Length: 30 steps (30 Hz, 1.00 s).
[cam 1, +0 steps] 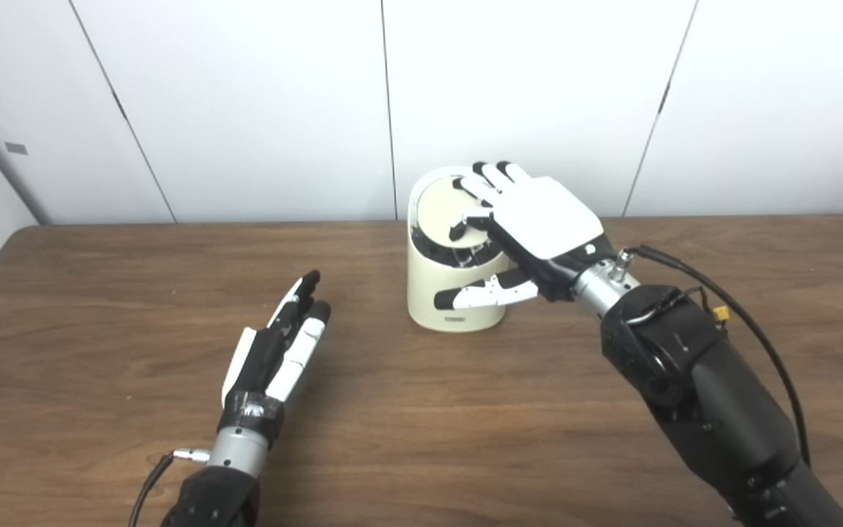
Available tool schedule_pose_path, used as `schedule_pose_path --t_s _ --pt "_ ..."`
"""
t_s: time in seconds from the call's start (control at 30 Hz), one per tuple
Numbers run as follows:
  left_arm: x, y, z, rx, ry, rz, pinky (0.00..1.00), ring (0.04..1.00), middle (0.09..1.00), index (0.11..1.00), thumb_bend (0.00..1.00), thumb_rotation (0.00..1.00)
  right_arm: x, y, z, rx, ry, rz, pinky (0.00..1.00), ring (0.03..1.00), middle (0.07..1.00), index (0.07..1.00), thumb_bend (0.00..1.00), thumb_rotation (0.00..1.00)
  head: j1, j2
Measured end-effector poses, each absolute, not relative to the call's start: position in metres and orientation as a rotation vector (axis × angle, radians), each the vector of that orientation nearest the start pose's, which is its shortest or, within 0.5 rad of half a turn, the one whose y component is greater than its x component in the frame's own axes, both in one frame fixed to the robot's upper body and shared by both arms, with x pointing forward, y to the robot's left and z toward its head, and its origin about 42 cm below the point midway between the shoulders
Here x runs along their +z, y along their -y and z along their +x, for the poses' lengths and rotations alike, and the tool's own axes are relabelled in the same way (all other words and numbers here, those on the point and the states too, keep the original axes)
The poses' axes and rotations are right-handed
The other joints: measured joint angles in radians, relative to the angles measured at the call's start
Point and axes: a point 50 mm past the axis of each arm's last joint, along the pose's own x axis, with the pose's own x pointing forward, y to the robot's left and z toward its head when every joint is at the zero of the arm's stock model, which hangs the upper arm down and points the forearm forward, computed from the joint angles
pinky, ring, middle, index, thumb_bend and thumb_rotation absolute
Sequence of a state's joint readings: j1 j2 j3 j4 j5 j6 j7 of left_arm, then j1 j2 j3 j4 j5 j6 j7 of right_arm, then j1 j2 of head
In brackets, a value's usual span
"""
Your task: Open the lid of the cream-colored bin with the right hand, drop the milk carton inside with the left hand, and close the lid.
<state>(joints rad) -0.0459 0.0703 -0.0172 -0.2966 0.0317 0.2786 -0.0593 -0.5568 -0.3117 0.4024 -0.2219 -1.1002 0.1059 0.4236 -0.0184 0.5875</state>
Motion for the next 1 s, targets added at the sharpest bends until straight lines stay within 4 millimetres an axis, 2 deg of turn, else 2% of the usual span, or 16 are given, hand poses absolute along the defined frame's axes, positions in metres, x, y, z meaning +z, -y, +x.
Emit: schedule_pose_path --t_s 0.4,0.67,0.77,0.87,1.0 --pt "0.172 -0.221 0.290 -0.070 0.059 0.104 1.00 1.000 1.000 1.000 0.63 0.85 0.282 0.156 0.375 0.321 0.511 -1.456 1.00 1.000 0.955 0.730 0.61 1.00 -0.005 0.002" --pt "0.172 -0.221 0.290 -0.071 0.059 0.103 1.00 1.000 1.000 1.000 0.65 0.84 0.288 0.172 0.374 0.291 0.352 -1.150 0.99 1.000 0.950 0.870 0.56 1.00 -0.006 -0.002" --pt "0.172 -0.221 0.290 -0.070 0.059 0.103 1.00 1.000 1.000 1.000 0.65 0.84 0.298 0.184 0.375 0.233 0.359 -1.054 0.92 0.987 0.944 0.909 0.56 1.00 -0.008 -0.003" --pt "0.172 -0.221 0.290 -0.069 0.059 0.101 1.00 1.000 1.000 1.000 0.63 0.84 0.303 0.191 0.375 0.169 0.388 -0.961 0.93 0.988 0.953 0.939 0.56 1.00 -0.006 -0.005" --pt "0.172 -0.221 0.290 -0.051 0.059 0.093 1.00 1.000 1.000 1.000 0.62 0.85 0.288 0.201 0.369 0.124 0.374 -0.870 0.88 0.957 0.965 0.967 0.54 1.00 -0.005 -0.005"
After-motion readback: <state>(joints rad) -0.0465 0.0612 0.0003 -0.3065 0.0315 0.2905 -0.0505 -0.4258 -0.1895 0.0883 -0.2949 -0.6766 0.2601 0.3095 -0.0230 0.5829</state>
